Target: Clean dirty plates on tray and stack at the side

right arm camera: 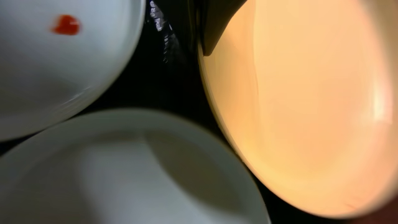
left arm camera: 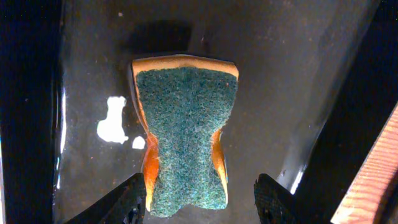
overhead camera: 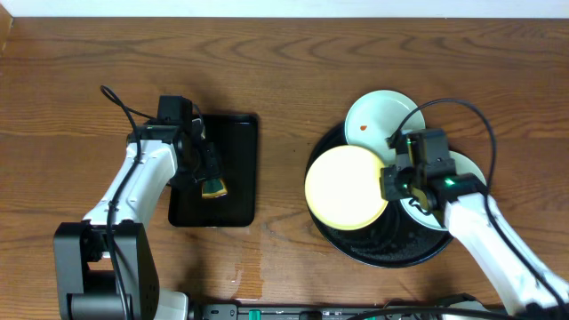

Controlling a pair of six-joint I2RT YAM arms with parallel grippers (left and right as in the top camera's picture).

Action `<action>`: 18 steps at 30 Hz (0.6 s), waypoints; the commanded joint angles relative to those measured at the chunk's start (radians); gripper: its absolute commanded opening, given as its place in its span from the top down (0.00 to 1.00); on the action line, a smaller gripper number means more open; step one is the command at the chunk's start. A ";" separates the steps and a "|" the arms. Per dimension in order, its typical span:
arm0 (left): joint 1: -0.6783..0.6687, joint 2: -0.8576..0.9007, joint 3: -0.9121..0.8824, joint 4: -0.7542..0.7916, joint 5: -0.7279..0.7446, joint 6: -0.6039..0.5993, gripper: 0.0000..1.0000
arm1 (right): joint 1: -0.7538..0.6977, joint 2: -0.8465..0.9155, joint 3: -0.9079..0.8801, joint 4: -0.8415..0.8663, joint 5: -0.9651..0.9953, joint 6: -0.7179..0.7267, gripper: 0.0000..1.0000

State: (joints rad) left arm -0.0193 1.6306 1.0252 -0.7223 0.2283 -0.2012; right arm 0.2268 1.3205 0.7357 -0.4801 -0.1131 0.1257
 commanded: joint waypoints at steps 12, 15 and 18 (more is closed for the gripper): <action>0.007 -0.007 -0.007 -0.003 -0.013 0.013 0.42 | 0.003 -0.187 -0.002 0.084 0.336 -0.084 0.99; 0.007 -0.007 -0.007 -0.003 -0.013 0.013 0.42 | 0.003 -0.186 -0.002 0.109 0.412 -0.141 0.99; 0.007 -0.007 -0.007 -0.003 -0.013 0.013 0.42 | 0.003 -0.190 -0.002 0.172 0.451 -0.238 0.99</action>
State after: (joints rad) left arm -0.0193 1.6306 1.0252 -0.7219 0.2283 -0.2016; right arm 0.2268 1.1454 0.7353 -0.3428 0.2489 -0.0017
